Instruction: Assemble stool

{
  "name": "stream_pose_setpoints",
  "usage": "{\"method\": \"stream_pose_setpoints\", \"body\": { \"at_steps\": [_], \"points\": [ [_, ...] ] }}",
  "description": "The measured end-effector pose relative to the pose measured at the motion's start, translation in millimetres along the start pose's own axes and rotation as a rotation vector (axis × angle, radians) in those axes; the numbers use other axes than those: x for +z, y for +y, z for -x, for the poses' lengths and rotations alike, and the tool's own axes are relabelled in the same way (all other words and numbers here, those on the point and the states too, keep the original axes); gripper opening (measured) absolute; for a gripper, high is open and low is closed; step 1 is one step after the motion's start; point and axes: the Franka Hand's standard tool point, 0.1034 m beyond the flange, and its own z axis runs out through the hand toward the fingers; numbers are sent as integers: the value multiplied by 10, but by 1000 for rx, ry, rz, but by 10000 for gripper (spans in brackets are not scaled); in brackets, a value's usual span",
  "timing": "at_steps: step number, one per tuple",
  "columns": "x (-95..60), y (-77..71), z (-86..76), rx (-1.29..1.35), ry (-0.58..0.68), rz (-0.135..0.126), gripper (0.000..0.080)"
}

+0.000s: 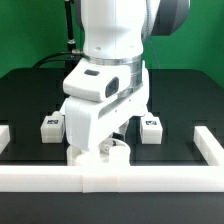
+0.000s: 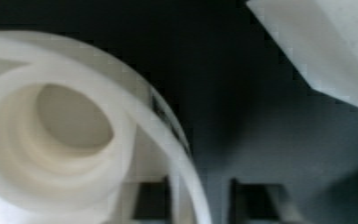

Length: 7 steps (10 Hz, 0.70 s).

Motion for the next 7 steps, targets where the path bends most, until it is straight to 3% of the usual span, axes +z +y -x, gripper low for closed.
{"method": "stream_pose_setpoints", "body": {
  "at_steps": [1,2,7],
  "points": [
    [-3,3,-1,0,0,1,82],
    [-11,11,-6,0,2,3,31],
    [-10,-4,-36,13,1,5,31]
  ]
}}
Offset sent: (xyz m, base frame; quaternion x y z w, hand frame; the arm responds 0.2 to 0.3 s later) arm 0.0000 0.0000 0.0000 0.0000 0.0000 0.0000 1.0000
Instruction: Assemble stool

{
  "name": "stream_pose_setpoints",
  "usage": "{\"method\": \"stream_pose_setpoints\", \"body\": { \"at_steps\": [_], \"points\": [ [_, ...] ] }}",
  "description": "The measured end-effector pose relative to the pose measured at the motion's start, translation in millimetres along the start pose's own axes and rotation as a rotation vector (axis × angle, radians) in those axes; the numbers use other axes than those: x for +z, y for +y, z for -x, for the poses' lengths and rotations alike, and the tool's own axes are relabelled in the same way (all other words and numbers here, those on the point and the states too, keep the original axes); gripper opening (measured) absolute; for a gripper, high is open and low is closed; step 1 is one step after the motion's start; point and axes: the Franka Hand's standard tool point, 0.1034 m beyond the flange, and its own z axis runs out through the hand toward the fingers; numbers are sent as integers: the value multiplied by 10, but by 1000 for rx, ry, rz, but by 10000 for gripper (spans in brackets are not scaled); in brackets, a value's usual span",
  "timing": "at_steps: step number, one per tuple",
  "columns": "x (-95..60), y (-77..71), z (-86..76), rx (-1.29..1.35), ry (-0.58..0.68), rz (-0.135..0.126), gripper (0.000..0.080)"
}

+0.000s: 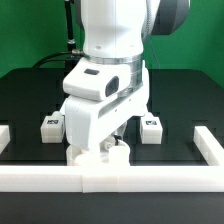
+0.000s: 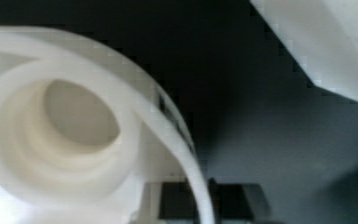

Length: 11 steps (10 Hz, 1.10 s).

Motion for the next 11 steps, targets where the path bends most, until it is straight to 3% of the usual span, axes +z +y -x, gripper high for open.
{"method": "stream_pose_setpoints", "body": {
  "at_steps": [6,11],
  "points": [
    [-19,-380,-595,18,4,-6,31],
    [13,-568,-920,-32,22,-16,31]
  ]
}}
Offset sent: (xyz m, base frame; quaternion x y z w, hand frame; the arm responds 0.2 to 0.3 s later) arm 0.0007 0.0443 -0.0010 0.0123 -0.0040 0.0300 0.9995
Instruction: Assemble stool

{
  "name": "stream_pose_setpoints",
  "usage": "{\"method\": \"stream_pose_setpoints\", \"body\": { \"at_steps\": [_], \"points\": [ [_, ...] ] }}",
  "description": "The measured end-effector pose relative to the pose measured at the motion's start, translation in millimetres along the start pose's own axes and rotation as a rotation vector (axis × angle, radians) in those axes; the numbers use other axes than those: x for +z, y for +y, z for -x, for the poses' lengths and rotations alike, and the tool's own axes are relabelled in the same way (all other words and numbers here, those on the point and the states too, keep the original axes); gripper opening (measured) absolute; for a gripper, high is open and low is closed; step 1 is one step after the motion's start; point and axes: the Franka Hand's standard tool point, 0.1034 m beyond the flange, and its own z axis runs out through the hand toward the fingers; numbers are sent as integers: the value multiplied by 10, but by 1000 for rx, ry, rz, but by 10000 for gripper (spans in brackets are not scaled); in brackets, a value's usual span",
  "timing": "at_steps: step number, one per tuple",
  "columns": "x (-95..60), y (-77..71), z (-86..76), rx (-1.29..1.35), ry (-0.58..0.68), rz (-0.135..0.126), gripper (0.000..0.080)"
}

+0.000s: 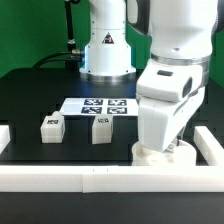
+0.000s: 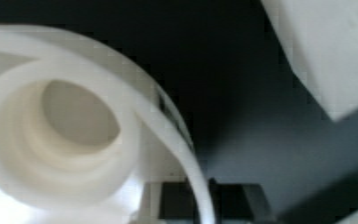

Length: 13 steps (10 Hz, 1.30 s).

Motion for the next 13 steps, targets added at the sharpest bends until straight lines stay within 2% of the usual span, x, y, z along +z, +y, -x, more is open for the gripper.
{"method": "stream_pose_setpoints", "body": {
  "at_steps": [2,6,8,9,10,11,13],
  "points": [
    [-7,-53,-84,-15,1,0,31],
    [-8,-59,-91,-17,0,-2,32],
    [-8,-59,-90,-17,0,-2,380],
    [-47,-51,-90,-17,-1,0,517],
    [-133,-38,-82,-16,-5,0,517],
    [-222,-32,-68,-16,-12,-2,628],
    [-449,-7,-48,1,-22,4,643]
  ]
}}
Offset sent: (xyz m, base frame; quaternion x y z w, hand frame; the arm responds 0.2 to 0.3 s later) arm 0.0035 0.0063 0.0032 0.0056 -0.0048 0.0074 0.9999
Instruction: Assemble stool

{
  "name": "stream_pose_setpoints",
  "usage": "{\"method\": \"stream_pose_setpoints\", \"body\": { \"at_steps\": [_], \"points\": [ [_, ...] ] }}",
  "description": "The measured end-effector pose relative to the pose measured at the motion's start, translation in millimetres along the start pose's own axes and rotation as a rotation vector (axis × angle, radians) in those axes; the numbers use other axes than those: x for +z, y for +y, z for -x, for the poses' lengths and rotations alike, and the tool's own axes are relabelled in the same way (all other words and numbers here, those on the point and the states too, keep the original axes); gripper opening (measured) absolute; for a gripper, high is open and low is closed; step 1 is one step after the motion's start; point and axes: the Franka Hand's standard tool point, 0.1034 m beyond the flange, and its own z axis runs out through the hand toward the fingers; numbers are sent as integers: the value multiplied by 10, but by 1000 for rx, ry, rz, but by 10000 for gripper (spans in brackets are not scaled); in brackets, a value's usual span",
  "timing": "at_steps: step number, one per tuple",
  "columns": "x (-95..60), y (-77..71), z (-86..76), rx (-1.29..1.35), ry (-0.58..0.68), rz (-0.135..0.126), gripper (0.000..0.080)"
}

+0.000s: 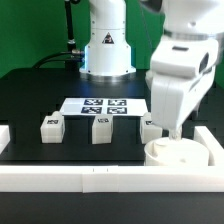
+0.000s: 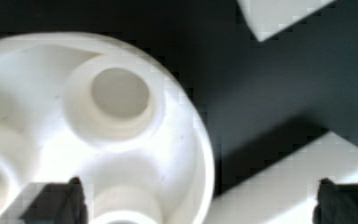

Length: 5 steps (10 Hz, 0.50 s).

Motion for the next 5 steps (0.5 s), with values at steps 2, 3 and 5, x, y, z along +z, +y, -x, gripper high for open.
{"method": "stream_pose_setpoints", "body": {
  "at_steps": [2,3,5],
  "points": [
    [-130,134,157,35,-2,19,648],
    [-148,230,321,64,-10,25,649],
    [-106,289,516,91,-20,30,649]
  ]
}}
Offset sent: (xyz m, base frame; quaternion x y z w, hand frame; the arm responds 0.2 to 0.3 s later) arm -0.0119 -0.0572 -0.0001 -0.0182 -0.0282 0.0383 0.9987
